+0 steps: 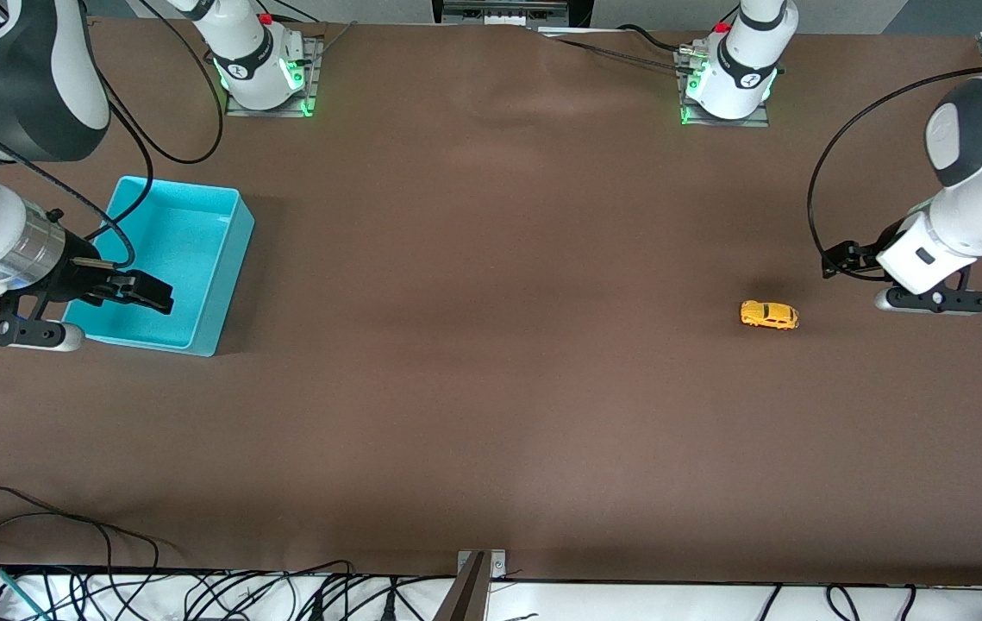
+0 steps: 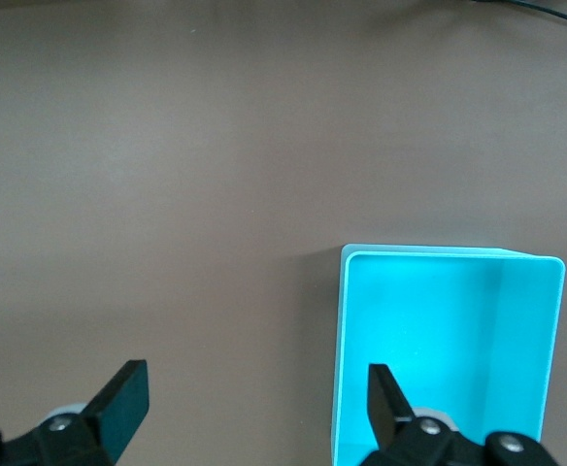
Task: Wind up and store yellow beetle car
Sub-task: 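Move the left gripper down toward the yellow beetle car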
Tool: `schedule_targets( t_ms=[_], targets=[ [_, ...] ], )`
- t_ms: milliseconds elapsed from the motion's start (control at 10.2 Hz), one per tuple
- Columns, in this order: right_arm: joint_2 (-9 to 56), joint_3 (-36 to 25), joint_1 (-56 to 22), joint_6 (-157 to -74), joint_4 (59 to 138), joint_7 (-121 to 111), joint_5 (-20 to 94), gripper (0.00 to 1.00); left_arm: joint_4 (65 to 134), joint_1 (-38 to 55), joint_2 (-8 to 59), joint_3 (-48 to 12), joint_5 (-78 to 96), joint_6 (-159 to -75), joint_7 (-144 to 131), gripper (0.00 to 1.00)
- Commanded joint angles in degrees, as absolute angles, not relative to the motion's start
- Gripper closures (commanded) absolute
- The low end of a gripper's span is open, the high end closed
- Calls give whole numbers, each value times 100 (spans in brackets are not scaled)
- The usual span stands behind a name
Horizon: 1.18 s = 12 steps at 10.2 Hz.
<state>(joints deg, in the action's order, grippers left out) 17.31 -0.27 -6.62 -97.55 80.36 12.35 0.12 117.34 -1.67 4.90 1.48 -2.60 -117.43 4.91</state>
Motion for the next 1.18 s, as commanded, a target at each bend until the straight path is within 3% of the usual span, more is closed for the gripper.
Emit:
schedule_targets(
  t_ms=[0, 393, 1080],
  targets=[
    [1556, -26, -615, -9861, 8262, 1134, 132, 0, 12715, -193, 308, 114, -387, -12670, 501, 0],
    [1556, -26, -615, -9905, 8288, 1125, 132, 0, 13270, -193, 474, 114, -395, -13331, 562, 0],
    [1617, -88, -519, -9976, 8086, 1133, 71, 0, 13351, -193, 975, 176, -395, -13771, 5234, 1]
  ],
)
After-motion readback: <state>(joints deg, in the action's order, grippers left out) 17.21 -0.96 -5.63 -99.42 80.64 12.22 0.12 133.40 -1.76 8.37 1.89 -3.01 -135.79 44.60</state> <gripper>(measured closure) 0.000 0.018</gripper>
